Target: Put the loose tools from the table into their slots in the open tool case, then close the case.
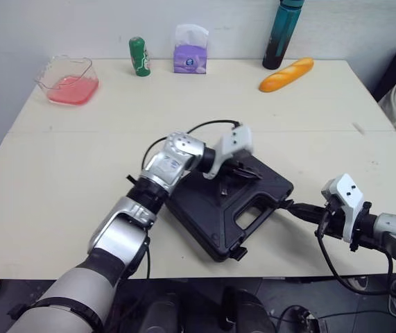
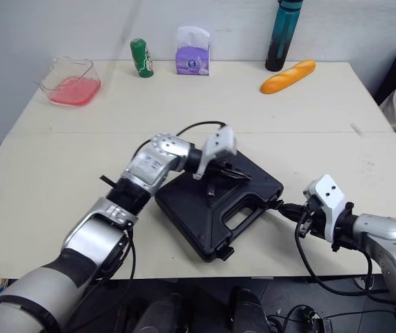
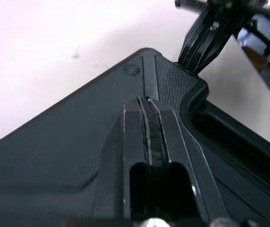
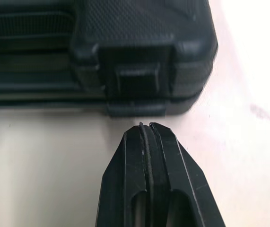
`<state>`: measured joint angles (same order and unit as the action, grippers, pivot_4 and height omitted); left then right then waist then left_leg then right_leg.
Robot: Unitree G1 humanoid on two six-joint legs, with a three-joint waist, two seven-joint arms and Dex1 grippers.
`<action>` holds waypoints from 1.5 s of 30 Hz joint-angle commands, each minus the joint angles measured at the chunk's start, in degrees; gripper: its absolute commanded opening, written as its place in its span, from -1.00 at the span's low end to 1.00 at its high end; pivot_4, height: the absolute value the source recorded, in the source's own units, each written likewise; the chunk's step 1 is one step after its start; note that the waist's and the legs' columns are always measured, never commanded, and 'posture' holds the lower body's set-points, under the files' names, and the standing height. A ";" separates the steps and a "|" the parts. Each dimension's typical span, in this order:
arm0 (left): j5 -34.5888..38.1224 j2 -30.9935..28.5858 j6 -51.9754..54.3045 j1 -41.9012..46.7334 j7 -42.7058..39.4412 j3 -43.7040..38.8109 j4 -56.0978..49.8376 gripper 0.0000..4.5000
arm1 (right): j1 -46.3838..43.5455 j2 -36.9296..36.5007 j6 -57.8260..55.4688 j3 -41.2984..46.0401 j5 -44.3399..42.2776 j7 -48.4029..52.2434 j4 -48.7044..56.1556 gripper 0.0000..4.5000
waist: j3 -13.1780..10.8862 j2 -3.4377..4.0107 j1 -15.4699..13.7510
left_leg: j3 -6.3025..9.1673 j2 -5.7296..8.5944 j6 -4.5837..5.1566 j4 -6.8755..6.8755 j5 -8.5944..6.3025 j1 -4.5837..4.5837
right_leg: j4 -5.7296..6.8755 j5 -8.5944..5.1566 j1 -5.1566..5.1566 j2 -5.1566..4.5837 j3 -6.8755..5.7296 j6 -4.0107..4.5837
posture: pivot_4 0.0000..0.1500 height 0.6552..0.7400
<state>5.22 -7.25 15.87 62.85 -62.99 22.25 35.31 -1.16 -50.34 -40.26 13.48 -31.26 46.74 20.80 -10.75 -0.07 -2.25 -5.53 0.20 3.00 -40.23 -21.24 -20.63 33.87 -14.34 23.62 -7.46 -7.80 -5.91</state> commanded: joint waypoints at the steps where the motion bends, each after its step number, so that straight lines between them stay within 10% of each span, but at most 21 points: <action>1: -4.14 0.84 -4.90 1.57 -1.50 2.75 4.13 -0.97 | 0.11 0.45 -0.97 0.79 -0.52 -1.25 3.16 -1.00 | 0.00 0.00 0.18 | 0.00 0.00 0.00 0.02 0.00 0.00 | -0.01 0.00 0.01 0.00 -0.01 0.00 | 1.00 0.99; 8: -15.61 -0.11 -17.50 -0.13 1.73 10.68 10.76 -0.97 | -2.09 1.67 -4.04 0.86 -3.36 -2.88 6.00 -1.00 | 0.13 -0.06 0.26 | 0.08 -0.03 0.01 0.01 0.00 0.18 | -0.01 0.00 -0.16 -0.13 0.10 0.01 | 1.00 0.99; 26: -15.90 1.14 -15.30 -3.22 0.84 8.76 8.47 -0.97 | -10.24 3.42 -10.22 -0.89 -3.86 -3.71 4.63 -1.00 | 0.56 -0.32 1.60 | 0.13 -0.20 -0.01 0.06 -0.06 0.31 | -0.01 -0.07 -0.24 -0.46 0.23 0.13 | 1.00 0.99; 37: 11.02 -17.09 13.79 -8.62 -24.71 -2.96 -31.22 -0.97 | 3.65 -3.94 -15.88 1.72 -15.57 6.70 18.54 -1.00 | 0.35 -0.04 1.43 | 0.21 -0.31 -0.15 0.07 -0.06 -0.14 | 0.03 -0.14 0.16 0.01 0.10 0.25 | 1.00 0.99; 45: 5.63 -24.45 11.16 -16.93 -20.86 5.05 -41.05 -0.97 | 2.96 -1.85 -13.43 -11.40 -12.51 5.18 21.22 -1.00 | 0.35 -0.03 0.57 | 0.38 0.01 0.05 -0.07 -0.06 0.13 | -0.17 -0.07 -0.25 -0.32 0.31 0.12 | 1.00 0.99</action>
<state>13.28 -31.63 29.58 45.80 -85.26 25.80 -4.35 2.99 -52.92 -54.33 3.03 -43.60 52.47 40.83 -10.41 -0.09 -1.68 -5.16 0.21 3.03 -40.30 -21.30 -20.55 33.70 -14.41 23.44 -7.82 -7.49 -5.79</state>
